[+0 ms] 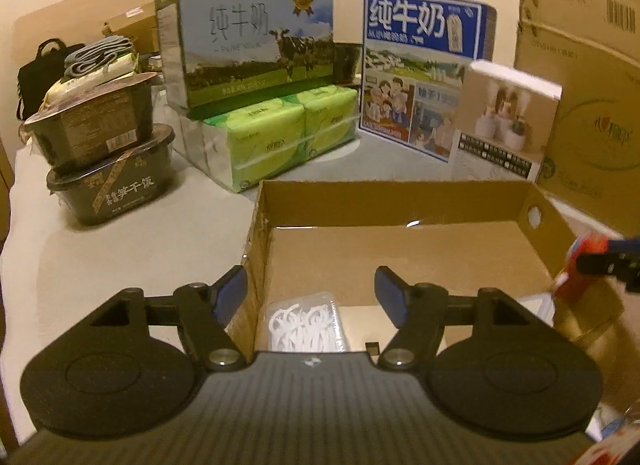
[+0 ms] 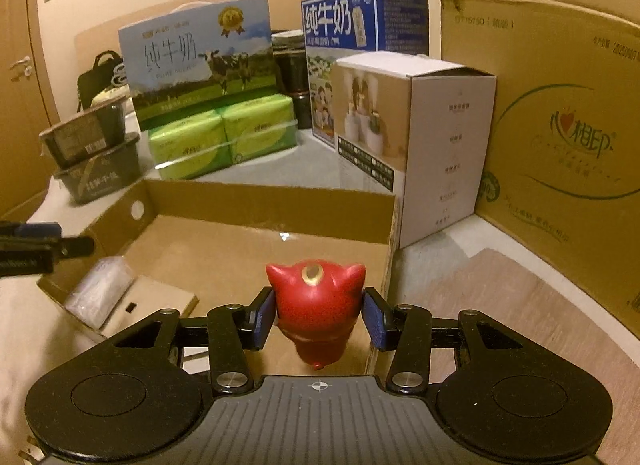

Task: Organize rigid objects
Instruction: 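Release the floss box and red cat into the tray, opening both tools, then move both tools back toward the remaining items in front of the tray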

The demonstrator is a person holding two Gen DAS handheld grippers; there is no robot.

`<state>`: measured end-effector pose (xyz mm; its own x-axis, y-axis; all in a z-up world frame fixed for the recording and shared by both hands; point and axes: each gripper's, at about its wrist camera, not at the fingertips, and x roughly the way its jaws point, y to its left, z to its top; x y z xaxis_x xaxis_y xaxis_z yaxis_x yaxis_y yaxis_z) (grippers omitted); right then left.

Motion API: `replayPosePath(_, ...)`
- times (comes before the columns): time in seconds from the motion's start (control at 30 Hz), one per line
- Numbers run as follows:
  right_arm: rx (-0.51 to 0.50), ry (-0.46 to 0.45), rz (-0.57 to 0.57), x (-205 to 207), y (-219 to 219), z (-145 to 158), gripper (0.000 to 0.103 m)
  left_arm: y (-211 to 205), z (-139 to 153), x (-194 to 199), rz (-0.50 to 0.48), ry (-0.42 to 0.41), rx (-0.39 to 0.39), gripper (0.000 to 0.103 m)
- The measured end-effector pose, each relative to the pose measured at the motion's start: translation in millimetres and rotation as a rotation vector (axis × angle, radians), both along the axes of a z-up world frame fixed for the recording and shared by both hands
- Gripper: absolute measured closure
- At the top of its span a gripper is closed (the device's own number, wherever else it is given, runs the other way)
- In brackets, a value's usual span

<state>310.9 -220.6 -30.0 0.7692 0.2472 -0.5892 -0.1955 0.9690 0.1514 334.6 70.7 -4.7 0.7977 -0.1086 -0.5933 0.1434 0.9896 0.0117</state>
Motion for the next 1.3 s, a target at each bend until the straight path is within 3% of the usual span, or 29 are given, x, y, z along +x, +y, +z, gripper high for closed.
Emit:
replayPosePath(0.17,0.021,-0.013,-0.013,-4.8,-3.3,3.9,0.053,4.3,10.1,-14.8,0.015,-0.013,-0.025,0.036)
replayPosePath(0.23,0.033,-0.021,-0.02,-8.2,-5.5,7.6,0.035,4.2,14.3,-23.1,0.019,-0.016,-0.024,0.036)
replayPosePath(0.3,0.041,-0.037,-0.032,-15.0,-8.9,12.3,0.032,4.8,18.5,-32.8,0.027,-0.02,-0.038,0.036)
replayPosePath(0.73,0.085,-0.039,-0.075,-112.4,-25.1,31.1,0.029,3.5,31.8,-124.8,0.062,-0.002,-0.117,0.03)
replayPosePath(1.0,0.085,-0.028,-0.077,-184.1,-22.3,32.6,0.028,2.1,26.4,-181.8,0.078,0.025,-0.128,0.029)
replayPosePath(1.3,0.11,0.009,-0.071,-236.2,-10.1,27.7,0.027,4.7,15.2,-233.7,0.102,0.067,-0.142,0.027)
